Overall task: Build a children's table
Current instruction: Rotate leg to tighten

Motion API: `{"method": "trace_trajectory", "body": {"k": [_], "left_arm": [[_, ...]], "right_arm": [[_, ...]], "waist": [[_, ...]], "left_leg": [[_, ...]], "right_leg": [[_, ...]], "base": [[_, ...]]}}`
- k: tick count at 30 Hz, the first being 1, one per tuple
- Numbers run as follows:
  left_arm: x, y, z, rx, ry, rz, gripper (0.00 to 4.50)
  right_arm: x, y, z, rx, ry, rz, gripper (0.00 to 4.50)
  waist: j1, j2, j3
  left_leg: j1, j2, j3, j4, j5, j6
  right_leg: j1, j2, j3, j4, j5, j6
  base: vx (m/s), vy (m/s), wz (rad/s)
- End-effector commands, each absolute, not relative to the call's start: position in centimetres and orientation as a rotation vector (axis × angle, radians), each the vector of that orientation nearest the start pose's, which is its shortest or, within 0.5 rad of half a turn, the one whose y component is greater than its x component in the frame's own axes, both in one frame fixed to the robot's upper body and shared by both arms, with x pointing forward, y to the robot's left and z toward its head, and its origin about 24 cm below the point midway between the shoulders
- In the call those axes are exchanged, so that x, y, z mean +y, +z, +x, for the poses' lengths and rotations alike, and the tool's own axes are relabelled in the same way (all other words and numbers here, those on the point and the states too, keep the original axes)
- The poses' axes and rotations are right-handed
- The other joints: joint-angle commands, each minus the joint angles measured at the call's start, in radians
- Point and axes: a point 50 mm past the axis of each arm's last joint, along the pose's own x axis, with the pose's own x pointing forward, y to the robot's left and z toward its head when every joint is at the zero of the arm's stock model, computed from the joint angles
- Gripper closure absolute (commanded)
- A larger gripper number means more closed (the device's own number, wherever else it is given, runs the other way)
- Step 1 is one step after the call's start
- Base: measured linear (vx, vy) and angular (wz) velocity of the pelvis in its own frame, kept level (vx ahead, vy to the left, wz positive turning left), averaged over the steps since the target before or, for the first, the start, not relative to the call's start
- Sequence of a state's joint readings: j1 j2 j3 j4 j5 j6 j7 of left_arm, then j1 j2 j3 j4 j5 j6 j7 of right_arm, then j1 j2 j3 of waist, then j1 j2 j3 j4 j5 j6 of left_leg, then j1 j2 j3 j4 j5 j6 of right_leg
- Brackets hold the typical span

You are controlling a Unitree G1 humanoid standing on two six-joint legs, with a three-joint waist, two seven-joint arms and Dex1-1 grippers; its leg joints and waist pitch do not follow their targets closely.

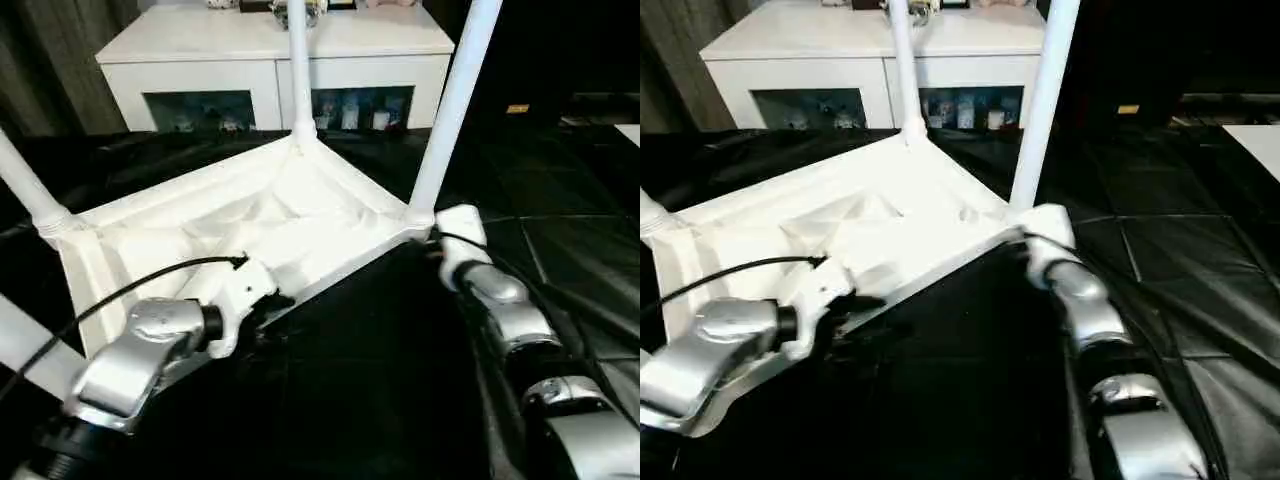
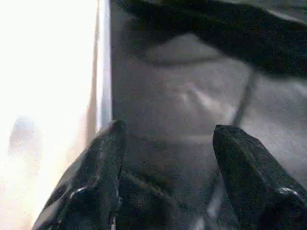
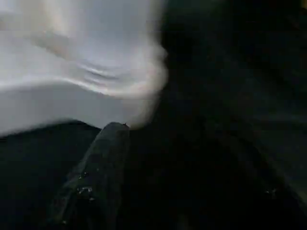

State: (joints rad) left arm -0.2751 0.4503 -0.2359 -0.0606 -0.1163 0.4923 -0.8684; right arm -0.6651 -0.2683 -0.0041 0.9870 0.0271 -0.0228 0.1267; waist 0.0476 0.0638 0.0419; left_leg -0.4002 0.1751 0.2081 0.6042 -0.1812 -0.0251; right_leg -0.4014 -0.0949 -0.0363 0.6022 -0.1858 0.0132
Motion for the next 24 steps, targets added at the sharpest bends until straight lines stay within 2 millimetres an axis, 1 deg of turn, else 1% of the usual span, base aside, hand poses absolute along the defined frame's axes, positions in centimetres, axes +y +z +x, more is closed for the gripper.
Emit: {"method": "trace_trajectory", "body": {"k": [1, 2, 3, 4, 5, 6, 7, 8, 9, 10, 11, 12, 13, 14, 15, 16, 17, 18, 19, 20, 21, 22, 23, 24], "left_arm": [[13.8, 7.2, 27.3, 0.357, -1.010, 0.314, 1.10], [13.6, 7.3, 27.2, 0.340, -1.005, 0.299, 0.98], [13.6, 7.3, 27.2, 0.336, -1.006, 0.294, 0.98], [13.5, 7.4, 27.1, 0.324, -1.007, 0.276, 0.89], [13.4, 7.6, 26.8, 0.317, -1.016, 0.244, 0.77], [13.4, 7.7, 26.5, 0.315, -1.022, 0.222, 0.65], [13.5, 7.8, 26.1, 0.322, -1.026, 0.199, 0.58], [13.6, 7.6, 25.9, 0.331, -1.025, 0.197, 0.58], [13.8, 7.5, 25.7, 0.341, -1.024, 0.199, 0.54], [13.8, 7.5, 25.7, 0.341, -1.024, 0.199, 0.46], [14.1, 7.0, 25.3, 0.387, -1.013, 0.193, 0.31], [14.1, 6.9, 25.2, 0.394, -1.012, 0.192, 0.31], [14.2, 6.8, 25.2, 0.403, -1.009, 0.194, 0.23], [14.3, 6.6, 25.2, 0.415, -1.002, 0.207, 0.17], [14.3, 6.3, 25.2, 0.436, -0.999, 0.226, 0.12], [14.3, 6.2, 25.3, 0.446, -0.996, 0.236, 0.05], [14.4, 6.1, 25.4, 0.451, -0.994, 0.242, 0.05], [14.4, 5.8, 25.7, 0.467, -0.984, 0.257, 0.05], [14.4, 5.8, 25.7, 0.467, -0.984, 0.257, 0.05], [14.4, 5.4, 26.2, 0.491, -0.962, 0.280, 0.05], [14.5, 5.2, 26.6, 0.503, -0.940, 0.289, 0.05], [14.5, 5.1, 26.9, 0.512, -0.925, 0.297, 0.05], [14.6, 5.0, 27.3, 0.518, -0.912, 0.308, 0.05], [14.6, 4.9, 27.6, 0.522, -0.903, 0.320, 0.05]], "right_arm": [[-20.3, 3.7, 36.1, 0.277, 0.035, -0.222, 1.82], [-20.3, 3.8, 36.2, 0.257, 0.035, -0.212, 1.82], [-20.3, 3.9, 36.2, 0.252, 0.040, -0.207, 1.82], [-20.2, 4.1, 36.3, 0.236, 0.052, -0.192, 1.82], [-19.9, 4.4, 36.4, 0.207, 0.089, -0.159, 1.82], [-19.5, 4.8, 36.4, 0.176, 0.133, -0.133, 1.82], [-19.2, 5.2, 36.4, 0.136, 0.189, -0.109, 1.82], [-19.0, 5.4, 36.3, 0.118, 0.221, -0.095, 1.82], [-18.8, 5.6, 36.2, 0.102, 0.255, -0.080, 1.82], [-18.8, 5.6, 36.2, 0.102, 0.255, -0.080, 1.82], [-18.4, 5.9, 35.7, 0.080, 0.354, -0.049, 1.82], [-18.4, 5.9, 35.6, 0.077, 0.371, -0.044, 1.82], [-18.3, 6.0, 35.4, 0.074, 0.395, -0.041, 1.82], [-18.2, 6.0, 35.1, 0.069, 0.444, -0.043, 1.82], [-17.9, 5.9, 34.4, 0.066, 0.523, -0.055, 1.82], [-17.8, 5.9, 34.1, 0.065, 0.563, -0.054, 1.82], [-17.7, 5.9, 33.9, 0.065, 0.584, -0.050, 1.82], [-17.5, 5.8, 33.6, 0.065, 0.612, -0.048, 1.82], [-17.5, 5.8, 33.6, 0.065, 0.612, -0.048, 1.82], [-17.3, 5.7, 33.2, 0.064, 0.642, -0.046, 1.82], [-17.2, 5.7, 33.0, 0.062, 0.651, -0.047, 1.82], [-17.1, 5.8, 32.9, 0.061, 0.654, -0.044, 1.82], [-17.1, 5.8, 32.9, 0.060, 0.654, -0.040, 1.82], [-17.0, 5.8, 32.8, 0.058, 0.653, -0.038, 1.82]], "waist": [[-0.004, -0.017, -0.069], [-0.005, -0.018, -0.070], [-0.008, -0.021, -0.070], [-0.010, -0.020, -0.072], [-0.012, -0.021, -0.070], [-0.016, -0.028, -0.072], [-0.017, -0.030, -0.070], [-0.016, -0.027, -0.070], [-0.015, -0.026, -0.067], [-0.015, -0.026, -0.066], [-0.012, -0.029, -0.063], [-0.009, -0.027, -0.063], [-0.009, -0.025, -0.062], [-0.006, -0.025, -0.061], [-0.004, -0.025, -0.059], [-0.002, -0.025, -0.058], [0.001, -0.024, -0.055], [0.001, -0.023, -0.058], [0.001, -0.025, -0.056], [0.000, -0.024, -0.056], [0.000, -0.018, -0.056], [-0.001, -0.022, -0.055], [0.000, -0.018, -0.055], [-0.002, -0.021, -0.053]], "left_leg": [[0.028, 0.038, -0.021, -0.067, -0.149, 0.027], [0.027, 0.038, -0.021, -0.066, -0.144, 0.034], [0.023, 0.038, -0.021, -0.064, -0.134, 0.047], [0.024, 0.040, -0.021, -0.062, -0.129, 0.058], [0.022, 0.039, -0.021, -0.063, -0.128, 0.063], [0.019, 0.041, -0.021, -0.061, -0.134, 0.075], [0.017, 0.043, -0.023, -0.062, -0.131, 0.088], [0.019, 0.044, -0.022, -0.062, -0.135, 0.093], [0.026, 0.046, -0.021, -0.062, -0.151, 0.097], [0.026, 0.046, -0.021, -0.062, -0.159, 0.098], [0.029, 0.047, -0.020, -0.065, -0.181, 0.093], [0.030, 0.050, -0.023, -0.066, -0.182, 0.088], [0.031, 0.050, -0.022, -0.068, -0.189, 0.085], [0.035, 0.050, -0.022, -0.070, -0.205, 0.075], [0.036, 0.050, -0.023, -0.073, -0.218, 0.064], [0.037, 0.050, -0.023, -0.073, -0.234, 0.060], [0.039, 0.051, -0.024, -0.077, -0.265, 0.043], [0.036, 0.050, -0.027, -0.079, -0.268, 0.027], [0.040, 0.049, -0.026, -0.080, -0.290, 0.017], [0.038, 0.049, -0.028, -0.081, -0.297, 0.012], [0.039, 0.047, -0.028, -0.082, -0.309, 0.004], [0.039, 0.047, -0.028, -0.082, -0.314, 0.001], [0.041, 0.047, -0.029, -0.083, -0.326, -0.006], [0.036, 0.045, -0.030, -0.084, -0.338, -0.010]], "right_leg": [[0.040, -0.039, 0.024, -0.051, -0.076, -0.237], [0.040, -0.039, 0.024, -0.051, -0.072, -0.238], [0.044, -0.039, 0.023, -0.049, -0.065, -0.241], [0.042, -0.041, 0.023, -0.049, -0.061, -0.247], [0.043, -0.039, 0.022, -0.049, -0.063, -0.250], [0.047, -0.042, 0.022, -0.046, -0.059, -0.257], [0.046, -0.042, 0.020, -0.047, -0.068, -0.259], [0.044, -0.041, 0.021, -0.047, -0.073, -0.260], [0.037, -0.038, 0.022, -0.051, -0.093, -0.262], [0.036, -0.036, 0.021, -0.051, -0.102, -0.264], [0.035, -0.034, 0.023, -0.053, -0.129, -0.256], [0.035, -0.036, 0.023, -0.052, -0.136, -0.252], [0.032, -0.033, 0.023, -0.055, -0.143, -0.248], [0.029, -0.031, 0.023, -0.057, -0.156, -0.246], [0.028, -0.030, 0.023, -0.058, -0.166, -0.242], [0.028, -0.028, 0.024, -0.060, -0.176, -0.236], [0.024, -0.031, 0.026, -0.062, -0.205, -0.228], [0.028, -0.033, 0.026, -0.061, -0.213, -0.224], [0.023, -0.032, 0.027, -0.064, -0.230, -0.219], [0.025, -0.034, 0.027, -0.064, -0.234, -0.219], [0.024, -0.034, 0.027, -0.067, -0.245, -0.210], [0.023, -0.033, 0.028, -0.069, -0.250, -0.206], [0.022, -0.036, 0.029, -0.069, -0.261, -0.205], [0.024, -0.037, 0.028, -0.073, -0.285, -0.196]], "base": [[0.000, 0.000, 0.00], [0.000, 0.000, 0.00], [0.000, 0.000, 0.00], [0.000, 0.000, 0.00], [0.000, 0.000, 0.00], [0.000, 0.000, 0.00], [0.000, 0.000, 0.00], [0.000, 0.000, 0.00], [0.000, 0.000, 0.00], [0.000, 0.000, 0.00], [0.000, 0.000, 0.00], [0.000, 0.000, 0.00], [0.000, 0.000, 0.00], [0.000, 0.000, 0.00], [0.000, 0.000, 0.00], [0.000, 0.000, 0.00], [0.000, 0.000, 0.00], [0.000, 0.000, 0.00], [0.000, 0.000, 0.00], [0.000, 0.000, 0.00], [0.000, 0.000, 0.00], [0.000, 0.000, 0.00], [0.000, 0.000, 0.00], [0.000, 0.000, 0.00]]}}
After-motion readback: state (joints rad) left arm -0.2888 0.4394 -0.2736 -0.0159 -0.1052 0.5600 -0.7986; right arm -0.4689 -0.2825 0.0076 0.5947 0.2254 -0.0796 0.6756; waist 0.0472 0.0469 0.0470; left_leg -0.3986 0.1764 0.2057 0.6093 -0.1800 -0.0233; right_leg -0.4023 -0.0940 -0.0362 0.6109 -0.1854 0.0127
